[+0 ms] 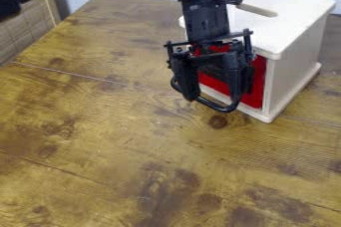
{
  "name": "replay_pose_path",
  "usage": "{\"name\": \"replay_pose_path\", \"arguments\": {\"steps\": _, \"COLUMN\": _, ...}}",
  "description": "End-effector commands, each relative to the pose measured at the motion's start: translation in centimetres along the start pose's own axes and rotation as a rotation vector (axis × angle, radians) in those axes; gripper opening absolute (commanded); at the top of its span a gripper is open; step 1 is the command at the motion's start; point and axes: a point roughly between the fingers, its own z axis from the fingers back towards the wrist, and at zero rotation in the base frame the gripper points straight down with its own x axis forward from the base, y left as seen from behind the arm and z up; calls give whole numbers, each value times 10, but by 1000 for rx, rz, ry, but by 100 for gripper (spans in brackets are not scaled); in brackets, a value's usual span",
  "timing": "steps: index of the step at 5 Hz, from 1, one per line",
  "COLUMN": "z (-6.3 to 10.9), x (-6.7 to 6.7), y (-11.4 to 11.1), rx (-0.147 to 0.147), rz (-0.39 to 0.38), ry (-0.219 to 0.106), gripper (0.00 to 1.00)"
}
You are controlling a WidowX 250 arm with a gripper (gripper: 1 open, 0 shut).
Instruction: Close the drawer
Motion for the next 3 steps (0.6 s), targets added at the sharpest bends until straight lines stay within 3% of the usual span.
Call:
{"name": "replay_pose_path", "arguments": {"steps": 1, "z": 40, "x": -19, "y": -21, "rx": 29, "rz": -43, "ry": -102, "gripper": 100}}
{"name": "replay_pose_path", "arguments": {"steps": 3, "z": 29, "x": -27, "y": -25, "rx": 92, "rz": -61, "ry": -68, "gripper": 100}}
